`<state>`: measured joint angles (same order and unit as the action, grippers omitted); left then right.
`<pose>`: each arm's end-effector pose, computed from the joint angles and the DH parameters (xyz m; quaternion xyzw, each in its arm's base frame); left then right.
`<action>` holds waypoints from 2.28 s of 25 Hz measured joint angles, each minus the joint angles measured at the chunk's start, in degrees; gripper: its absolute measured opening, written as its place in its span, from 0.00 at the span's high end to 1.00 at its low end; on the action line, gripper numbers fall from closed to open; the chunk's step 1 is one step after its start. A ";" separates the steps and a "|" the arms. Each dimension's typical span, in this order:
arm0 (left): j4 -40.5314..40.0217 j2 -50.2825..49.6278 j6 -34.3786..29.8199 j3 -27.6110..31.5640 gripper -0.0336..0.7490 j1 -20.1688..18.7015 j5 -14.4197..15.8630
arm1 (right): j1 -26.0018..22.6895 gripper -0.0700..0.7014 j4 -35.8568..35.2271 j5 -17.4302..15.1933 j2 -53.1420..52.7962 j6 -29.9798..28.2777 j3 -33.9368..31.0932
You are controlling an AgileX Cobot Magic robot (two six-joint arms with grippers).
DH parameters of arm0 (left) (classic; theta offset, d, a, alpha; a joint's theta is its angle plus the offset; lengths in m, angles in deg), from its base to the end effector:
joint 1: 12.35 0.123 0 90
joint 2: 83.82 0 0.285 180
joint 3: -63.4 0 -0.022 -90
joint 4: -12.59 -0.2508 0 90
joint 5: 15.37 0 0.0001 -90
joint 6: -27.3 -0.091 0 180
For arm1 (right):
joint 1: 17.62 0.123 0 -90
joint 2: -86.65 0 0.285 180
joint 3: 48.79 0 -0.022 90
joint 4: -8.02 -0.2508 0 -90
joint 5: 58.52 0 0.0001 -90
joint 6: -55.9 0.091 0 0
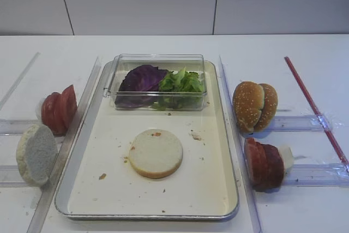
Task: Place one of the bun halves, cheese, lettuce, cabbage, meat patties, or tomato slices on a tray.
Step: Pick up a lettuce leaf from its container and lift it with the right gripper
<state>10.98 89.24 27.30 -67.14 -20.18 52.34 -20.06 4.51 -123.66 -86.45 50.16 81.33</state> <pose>-0.0105 0.0038 0.2635 0.0589 0.8813 -0.0180 0.4684 -0.0079 0.0054 0.2650 -0.0274 0.8734 -0.0041 0.4861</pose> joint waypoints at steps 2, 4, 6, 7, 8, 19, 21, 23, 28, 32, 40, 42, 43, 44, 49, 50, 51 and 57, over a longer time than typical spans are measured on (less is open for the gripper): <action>0.00 0.00 0.00 0.00 0.52 0.00 0.00 | 0.00 0.54 0.00 0.00 0.00 0.00 0.00; 0.00 0.00 0.00 0.00 0.52 0.00 0.00 | 0.00 0.54 0.00 0.00 0.00 0.00 0.00; 0.00 0.00 0.00 0.00 0.52 0.00 0.00 | 0.00 0.54 0.00 0.00 0.00 0.00 0.00; 0.00 0.00 0.00 0.00 0.52 0.00 0.00 | 0.00 0.54 0.00 0.00 0.00 0.00 0.00; 0.00 0.00 0.00 0.00 0.52 0.00 0.00 | 0.00 0.54 0.00 0.00 0.00 0.00 0.00; 0.00 0.00 0.00 0.00 0.52 0.00 0.00 | 0.00 0.54 0.00 0.00 0.00 0.36 0.00; 0.00 0.00 0.00 0.00 0.52 0.00 0.00 | 0.00 0.54 0.00 0.00 0.13 1.20 0.00; 0.00 0.00 0.00 0.00 0.52 0.00 0.00 | 0.00 0.54 0.00 0.00 1.92 2.67 0.00; 0.00 0.00 0.00 0.00 0.52 0.00 -0.10 | 0.00 0.54 0.00 -0.47 11.52 7.01 3.23; 0.00 0.00 0.00 0.00 0.52 0.00 -0.10 | 0.00 0.53 -1.35 -0.47 20.23 8.45 9.51; 0.00 0.00 0.00 0.00 0.52 0.00 -0.10 | 0.00 0.38 -4.05 -3.76 39.65 9.86 23.39; 0.00 0.00 0.00 0.00 0.52 0.00 -0.10 | 0.00 0.33 -4.05 -5.35 44.65 9.86 27.50; 0.00 0.00 0.00 0.00 0.52 0.00 -0.10 | 0.00 0.31 -4.05 -6.10 47.23 10.08 29.66; 0.00 0.00 0.00 0.00 0.52 0.00 -0.10 | 0.00 0.30 -4.05 -6.59 49.30 10.24 31.47; 0.00 0.00 0.00 0.00 0.52 0.00 -0.10 | 0.00 0.28 -3.80 -6.93 60.34 12.09 42.02; 0.00 0.00 0.00 0.00 0.52 0.00 -0.10 | 0.00 0.28 -3.65 -6.93 62.23 12.40 43.93; 0.00 0.00 0.00 0.00 0.52 0.00 -0.10 | 0.00 0.28 -3.65 -6.93 63.69 12.50 45.40; 0.00 0.00 0.00 0.00 0.52 0.00 -0.10 | 0.00 0.28 -4.03 -6.93 71.99 12.97 53.10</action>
<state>10.98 89.24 27.30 -67.14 -20.18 52.24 -20.06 0.47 -130.60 -14.46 63.13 134.43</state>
